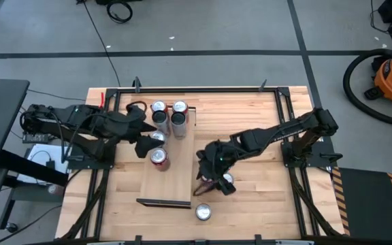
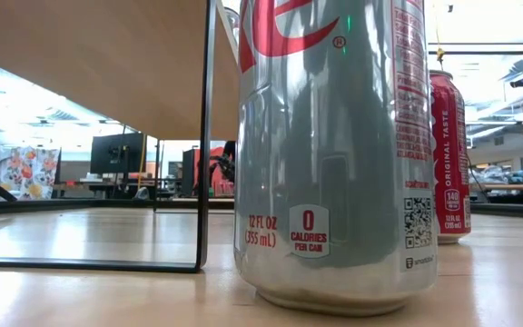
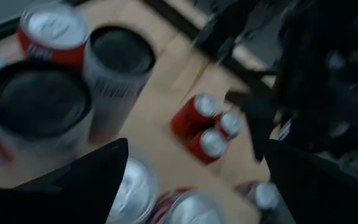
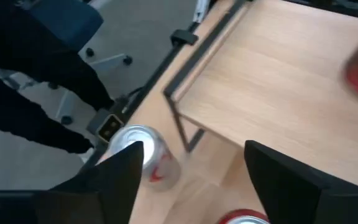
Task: Place canned beverage on shelf
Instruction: Put the red and silver soda can aligned with the other red and silver soda can on the shelf
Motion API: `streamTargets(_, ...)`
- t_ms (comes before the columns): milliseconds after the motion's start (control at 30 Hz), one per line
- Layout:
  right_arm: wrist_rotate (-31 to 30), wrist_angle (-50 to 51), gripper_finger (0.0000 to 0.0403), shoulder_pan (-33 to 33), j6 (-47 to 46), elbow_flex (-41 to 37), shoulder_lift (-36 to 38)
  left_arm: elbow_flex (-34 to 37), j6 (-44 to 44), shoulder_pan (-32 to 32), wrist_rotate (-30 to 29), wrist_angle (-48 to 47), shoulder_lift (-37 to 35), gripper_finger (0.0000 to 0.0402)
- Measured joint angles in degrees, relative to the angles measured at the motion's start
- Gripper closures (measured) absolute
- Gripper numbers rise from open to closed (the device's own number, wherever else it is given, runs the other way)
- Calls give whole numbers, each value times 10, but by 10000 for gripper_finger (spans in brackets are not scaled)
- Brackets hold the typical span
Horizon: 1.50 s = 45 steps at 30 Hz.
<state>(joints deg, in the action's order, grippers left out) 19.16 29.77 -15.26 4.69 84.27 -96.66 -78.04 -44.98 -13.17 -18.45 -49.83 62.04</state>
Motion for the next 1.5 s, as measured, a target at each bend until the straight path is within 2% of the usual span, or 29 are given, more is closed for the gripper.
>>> streamTargets(167, -76, -3, 66, -39, -10, 0, -3, 0, 22, 0, -10, 82, 0, 13)
streamTargets(300, -124, -23, 45, -65, -45, 0, -11, 0, 60, 0, -9, 131, -2, 13)
streamTargets(400, -167, -27, 38, -83, -90, 0, -17, 0, 66, -3, -2, 142, -7, 13)
streamTargets(567, -274, -22, 39, -116, -211, 0, -27, 0, 41, -3, -1, 141, -6, 13)
streamTargets(767, -340, -34, 45, -165, -245, 0, -45, 0, 21, -3, 16, 152, -6, 13)
streamTargets(1000, -362, -47, 45, -190, -241, -3, -82, 0, 26, -3, 29, 153, -6, 13)
streamTargets(1133, -347, -57, 42, -192, -259, -4, -112, 0, 27, -3, 28, 148, -6, 13)
streamTargets(1333, -365, -68, 40, -191, -263, -3, -110, 0, 27, -3, 28, 138, -6, 13)
streamTargets(1500, -340, -92, 40, -190, -247, -4, -128, 0, 27, -3, 28, 136, -6, 13)
